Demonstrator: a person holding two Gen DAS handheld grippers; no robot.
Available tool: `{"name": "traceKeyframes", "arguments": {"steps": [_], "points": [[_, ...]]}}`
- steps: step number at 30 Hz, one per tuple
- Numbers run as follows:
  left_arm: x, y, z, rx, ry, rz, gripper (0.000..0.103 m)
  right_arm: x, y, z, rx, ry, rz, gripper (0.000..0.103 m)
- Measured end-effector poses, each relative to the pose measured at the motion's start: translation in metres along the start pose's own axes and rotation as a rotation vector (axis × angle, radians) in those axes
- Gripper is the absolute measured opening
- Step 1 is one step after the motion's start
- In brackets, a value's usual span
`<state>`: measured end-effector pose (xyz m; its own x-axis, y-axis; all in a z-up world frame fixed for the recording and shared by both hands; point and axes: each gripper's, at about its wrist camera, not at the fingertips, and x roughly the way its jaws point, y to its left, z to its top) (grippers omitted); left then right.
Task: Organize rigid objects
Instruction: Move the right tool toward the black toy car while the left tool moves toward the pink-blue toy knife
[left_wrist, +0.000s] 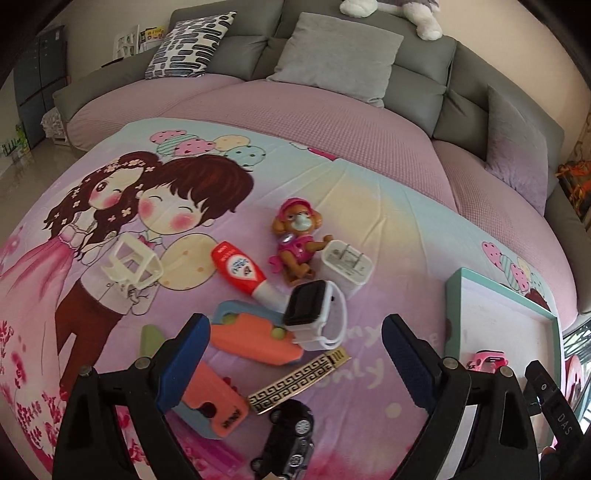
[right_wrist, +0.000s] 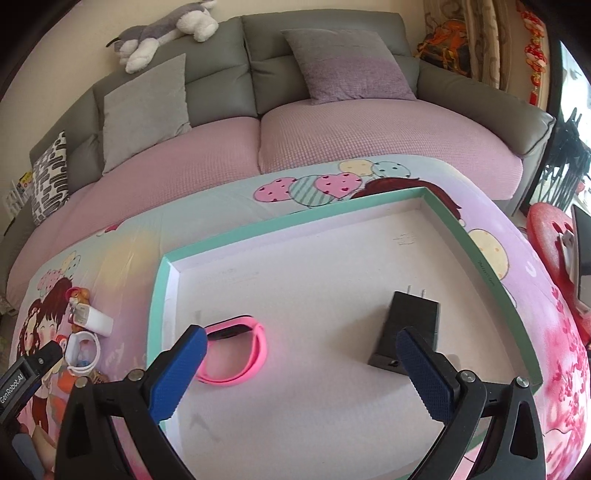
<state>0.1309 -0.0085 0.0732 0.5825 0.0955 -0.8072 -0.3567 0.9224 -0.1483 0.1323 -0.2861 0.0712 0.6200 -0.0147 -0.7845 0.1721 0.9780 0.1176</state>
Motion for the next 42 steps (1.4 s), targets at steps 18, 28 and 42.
{"name": "traceKeyframes", "arguments": {"steps": [18, 28, 42], "points": [[-0.017, 0.092, 0.002, -0.120, -0.045, 0.092, 0.094, -0.003, 0.117, -0.027, -0.253, 0.052, 0.203, 0.103], [-0.013, 0.120, -0.006, -0.147, 0.001, 0.101, 0.094, -0.005, 0.165, -0.052, -0.378, 0.123, 0.292, 0.103], [-0.003, 0.124, -0.018, -0.104, 0.070, 0.039, 0.094, 0.003, 0.195, -0.092, -0.478, 0.222, 0.315, 0.103]]}}
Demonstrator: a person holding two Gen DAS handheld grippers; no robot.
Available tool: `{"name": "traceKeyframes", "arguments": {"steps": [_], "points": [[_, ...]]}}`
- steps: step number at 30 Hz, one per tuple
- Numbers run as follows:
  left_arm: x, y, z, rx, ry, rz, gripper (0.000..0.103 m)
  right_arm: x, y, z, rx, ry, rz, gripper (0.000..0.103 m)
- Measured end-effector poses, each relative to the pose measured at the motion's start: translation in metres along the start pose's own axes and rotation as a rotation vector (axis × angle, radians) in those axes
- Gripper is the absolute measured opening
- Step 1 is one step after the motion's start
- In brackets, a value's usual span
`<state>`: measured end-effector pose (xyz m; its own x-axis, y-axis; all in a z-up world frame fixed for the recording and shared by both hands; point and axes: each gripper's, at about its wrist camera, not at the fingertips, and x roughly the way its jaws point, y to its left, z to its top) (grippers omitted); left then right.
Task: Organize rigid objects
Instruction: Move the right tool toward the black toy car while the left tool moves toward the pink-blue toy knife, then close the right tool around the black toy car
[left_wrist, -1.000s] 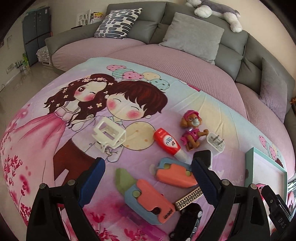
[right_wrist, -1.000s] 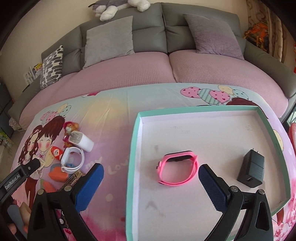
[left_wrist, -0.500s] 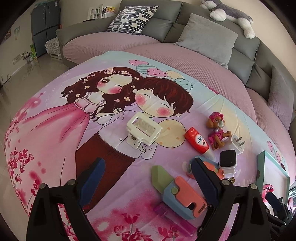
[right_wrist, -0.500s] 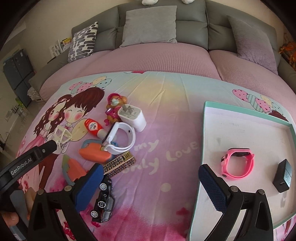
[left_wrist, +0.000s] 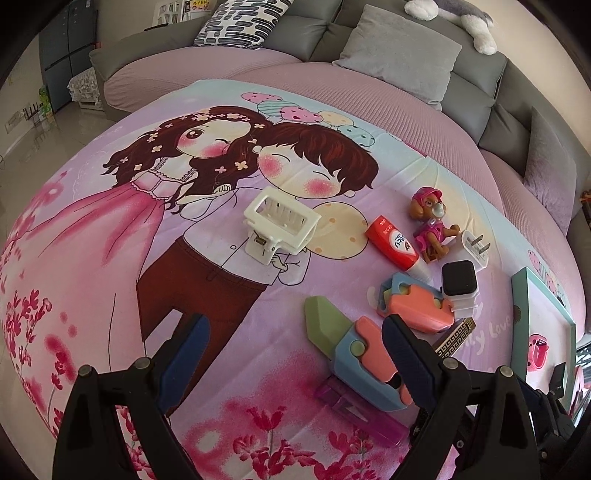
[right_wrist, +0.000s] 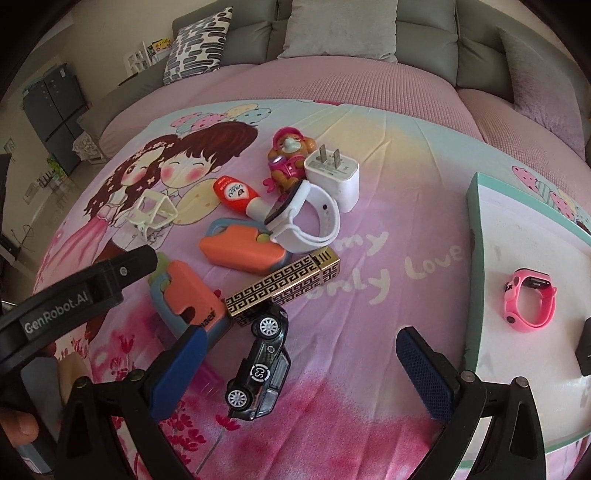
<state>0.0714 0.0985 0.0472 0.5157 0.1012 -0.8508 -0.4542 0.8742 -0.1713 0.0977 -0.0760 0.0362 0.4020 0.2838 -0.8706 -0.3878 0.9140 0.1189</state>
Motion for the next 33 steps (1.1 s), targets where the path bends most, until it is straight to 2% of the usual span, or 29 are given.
{"name": "traceKeyframes", "arguments": {"steps": [6, 15, 21, 27, 33], "points": [[0.007, 0.004, -0.001, 0.013, 0.024, 0.019, 0.094, 0.010, 0.002, -0.009, -0.025, 0.043, -0.051, 0.103], [0.011, 0.000, -0.002, 0.032, 0.039, 0.009, 0.094, 0.021, 0.008, -0.013, -0.059, 0.077, -0.102, 0.103], [0.014, -0.007, -0.003, 0.049, 0.053, -0.003, 0.094, 0.019, 0.002, -0.013, -0.049, 0.064, -0.139, 0.103], [0.023, -0.017, -0.007, 0.070, 0.110, -0.040, 0.094, 0.015, -0.009, -0.013, -0.032, 0.052, -0.154, 0.102], [0.021, -0.025, -0.010, 0.109, 0.122, -0.056, 0.094, 0.009, -0.026, -0.011, 0.012, 0.039, -0.148, 0.092]]}}
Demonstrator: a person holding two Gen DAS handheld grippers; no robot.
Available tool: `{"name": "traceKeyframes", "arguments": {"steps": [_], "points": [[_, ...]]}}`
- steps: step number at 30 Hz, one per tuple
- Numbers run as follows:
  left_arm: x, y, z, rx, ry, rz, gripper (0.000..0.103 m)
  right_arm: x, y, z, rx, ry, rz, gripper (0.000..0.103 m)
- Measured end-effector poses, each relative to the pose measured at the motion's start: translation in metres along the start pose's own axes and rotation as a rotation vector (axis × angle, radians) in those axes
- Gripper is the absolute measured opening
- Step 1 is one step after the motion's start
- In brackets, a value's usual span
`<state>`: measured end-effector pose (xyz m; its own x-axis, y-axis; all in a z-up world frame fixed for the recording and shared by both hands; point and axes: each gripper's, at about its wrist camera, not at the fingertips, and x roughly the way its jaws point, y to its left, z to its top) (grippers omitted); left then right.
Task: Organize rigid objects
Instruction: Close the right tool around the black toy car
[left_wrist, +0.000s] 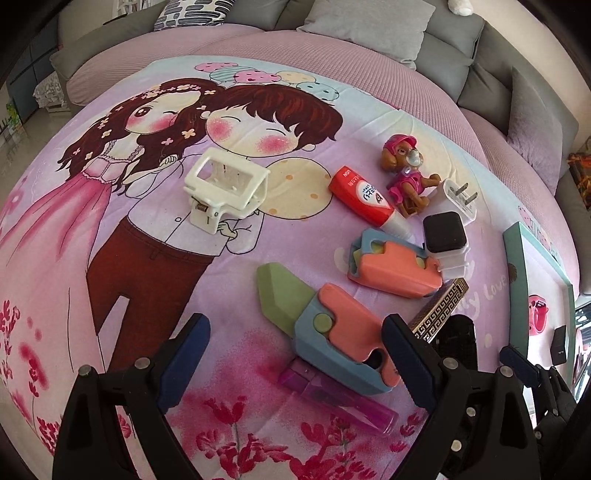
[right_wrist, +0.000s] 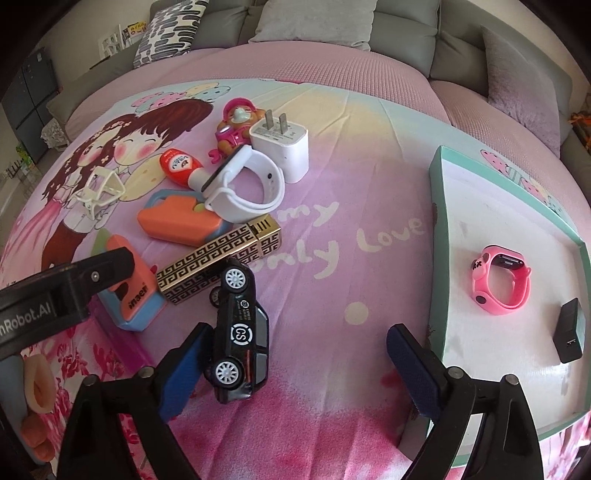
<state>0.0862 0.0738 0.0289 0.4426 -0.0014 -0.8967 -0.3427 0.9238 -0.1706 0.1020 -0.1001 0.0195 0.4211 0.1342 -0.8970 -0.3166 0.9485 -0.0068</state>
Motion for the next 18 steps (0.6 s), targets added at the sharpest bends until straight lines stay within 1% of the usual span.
{"name": "traceKeyframes", "arguments": {"steps": [2, 8, 11, 18], "points": [[-0.002, -0.003, -0.001, 0.015, -0.001, 0.000, 0.094, 0.001, -0.002, 0.002, 0.010, -0.003, 0.001, 0.089], [-0.001, -0.010, -0.004, 0.055, 0.021, -0.018, 0.094, -0.004, -0.001, 0.003, 0.031, -0.027, 0.009, 0.086], [-0.002, -0.016, -0.005, 0.070, 0.020, -0.031, 0.094, -0.004, 0.000, 0.003, 0.033, -0.027, 0.016, 0.084], [-0.001, -0.034, -0.011, 0.124, 0.032, -0.042, 0.094, -0.006, 0.001, 0.004, 0.034, -0.039, 0.015, 0.076]]}}
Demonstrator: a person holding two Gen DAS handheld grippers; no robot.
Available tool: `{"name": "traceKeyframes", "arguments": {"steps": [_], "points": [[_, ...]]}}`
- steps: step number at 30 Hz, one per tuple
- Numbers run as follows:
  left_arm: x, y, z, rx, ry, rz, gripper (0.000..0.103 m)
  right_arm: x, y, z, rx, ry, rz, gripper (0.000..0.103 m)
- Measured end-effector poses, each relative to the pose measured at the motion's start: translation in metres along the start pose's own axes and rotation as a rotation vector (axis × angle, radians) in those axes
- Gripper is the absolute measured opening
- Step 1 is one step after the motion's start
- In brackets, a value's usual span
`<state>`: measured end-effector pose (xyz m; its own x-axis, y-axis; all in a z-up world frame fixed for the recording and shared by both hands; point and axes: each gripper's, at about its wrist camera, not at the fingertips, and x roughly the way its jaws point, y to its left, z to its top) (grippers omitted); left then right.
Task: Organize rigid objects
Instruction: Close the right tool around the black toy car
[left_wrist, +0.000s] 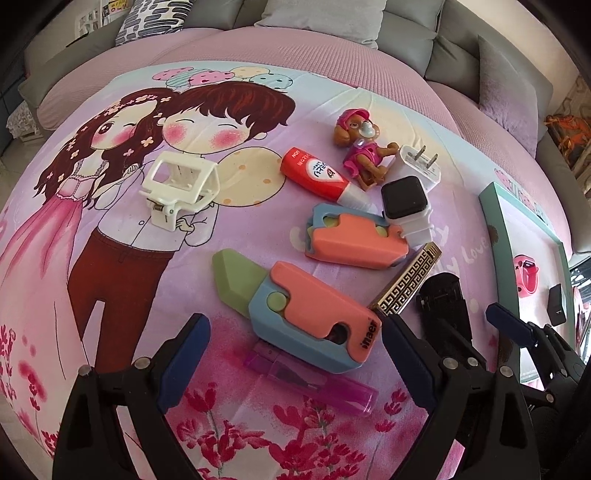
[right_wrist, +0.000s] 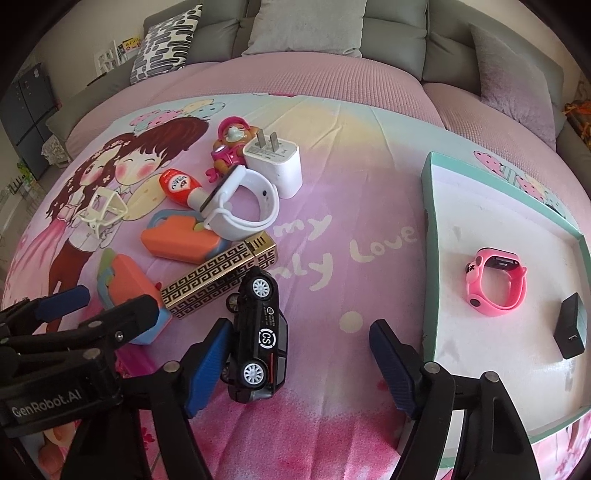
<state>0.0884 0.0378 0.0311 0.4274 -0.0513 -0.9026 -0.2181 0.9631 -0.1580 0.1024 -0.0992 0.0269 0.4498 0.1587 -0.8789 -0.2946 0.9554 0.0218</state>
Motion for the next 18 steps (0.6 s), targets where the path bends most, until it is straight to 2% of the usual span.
{"name": "traceKeyframes", "arguments": {"steps": [9, 16, 18], "points": [[0.006, 0.002, -0.001, -0.029, 0.007, 0.007, 0.094, 0.000, 0.001, 0.000, -0.006, 0.002, 0.002, 0.076], [0.004, 0.016, -0.001, -0.079, -0.006, 0.057, 0.094, -0.003, 0.001, 0.000, -0.004, -0.008, 0.006, 0.075], [0.004, 0.019, -0.002, -0.087, -0.003, 0.083, 0.094, -0.004, 0.003, 0.000, -0.012, -0.013, 0.011, 0.070]]}}
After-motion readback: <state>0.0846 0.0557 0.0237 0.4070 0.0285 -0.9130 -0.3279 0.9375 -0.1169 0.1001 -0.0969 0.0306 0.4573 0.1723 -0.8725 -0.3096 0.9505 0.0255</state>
